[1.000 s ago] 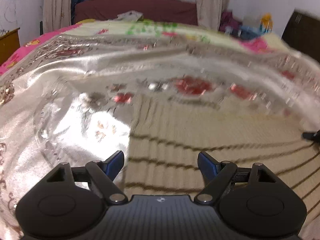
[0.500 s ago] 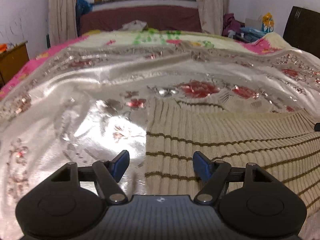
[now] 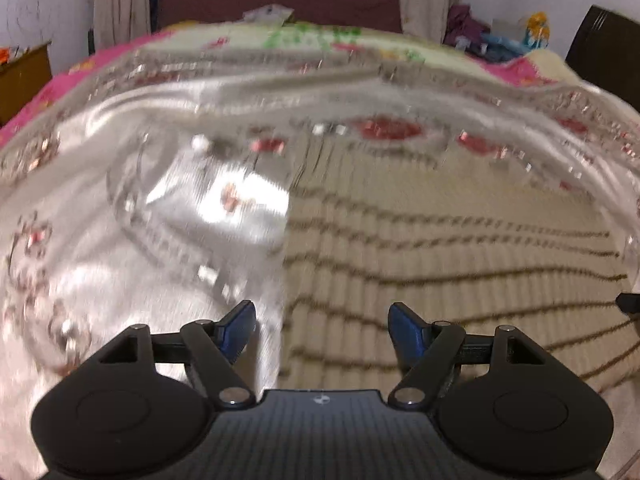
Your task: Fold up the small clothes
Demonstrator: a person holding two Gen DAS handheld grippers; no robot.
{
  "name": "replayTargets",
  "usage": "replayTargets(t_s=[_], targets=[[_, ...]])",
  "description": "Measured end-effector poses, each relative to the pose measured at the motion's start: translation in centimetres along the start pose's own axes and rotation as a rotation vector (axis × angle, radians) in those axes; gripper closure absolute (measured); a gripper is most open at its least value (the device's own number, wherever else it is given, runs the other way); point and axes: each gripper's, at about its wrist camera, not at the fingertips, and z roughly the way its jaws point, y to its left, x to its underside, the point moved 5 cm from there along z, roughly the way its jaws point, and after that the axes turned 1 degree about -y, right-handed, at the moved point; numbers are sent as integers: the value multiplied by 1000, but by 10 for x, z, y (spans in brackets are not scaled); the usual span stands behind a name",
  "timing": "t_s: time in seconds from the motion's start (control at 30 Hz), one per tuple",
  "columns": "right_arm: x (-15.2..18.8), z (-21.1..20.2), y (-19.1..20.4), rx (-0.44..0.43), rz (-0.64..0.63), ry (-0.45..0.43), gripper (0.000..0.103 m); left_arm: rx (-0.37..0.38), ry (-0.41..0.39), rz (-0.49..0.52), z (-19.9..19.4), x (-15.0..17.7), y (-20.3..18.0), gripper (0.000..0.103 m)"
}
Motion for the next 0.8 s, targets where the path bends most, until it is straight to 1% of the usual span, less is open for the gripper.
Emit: replayTargets(t_s=[0.07, 0.13, 0.2, 0.27, 0.33, 0.37, 0.4, 0.5, 0.57, 0.8], targets=[[-5, -5, -4, -7, 41, -9, 91, 4, -2, -19, -6, 5, 5, 26], [-9, -17, 1, -13, 22, -44, 87, 8, -17, -48, -14, 6, 10, 26], [-9, -26, 7, -12, -10, -68, 87, 12, -29, -68, -19, 7, 11, 26], [-2, -26, 13, -28, -17, -44, 87, 15, -16, -82, -20, 10, 12, 26], [8, -13, 10, 31, -43, 32, 88, -2, 16, -75, -17, 15, 10, 26], [11, -9, 8, 61, -48, 47, 89, -8, 24, -68, -18, 17, 9, 26], [13, -10, 9, 68, -45, 40, 89, -15, 23, -64, -20, 19, 7, 26], [12, -22, 18, 43, -39, 15, 86, -26, 9, -63, -31, 22, 6, 26], [12, -28, 26, 39, -60, 8, 86, -32, 3, -59, -36, 22, 5, 26], [11, -47, 58, 17, -104, -4, 86, -15, -5, -66, -46, 26, 1, 25]])
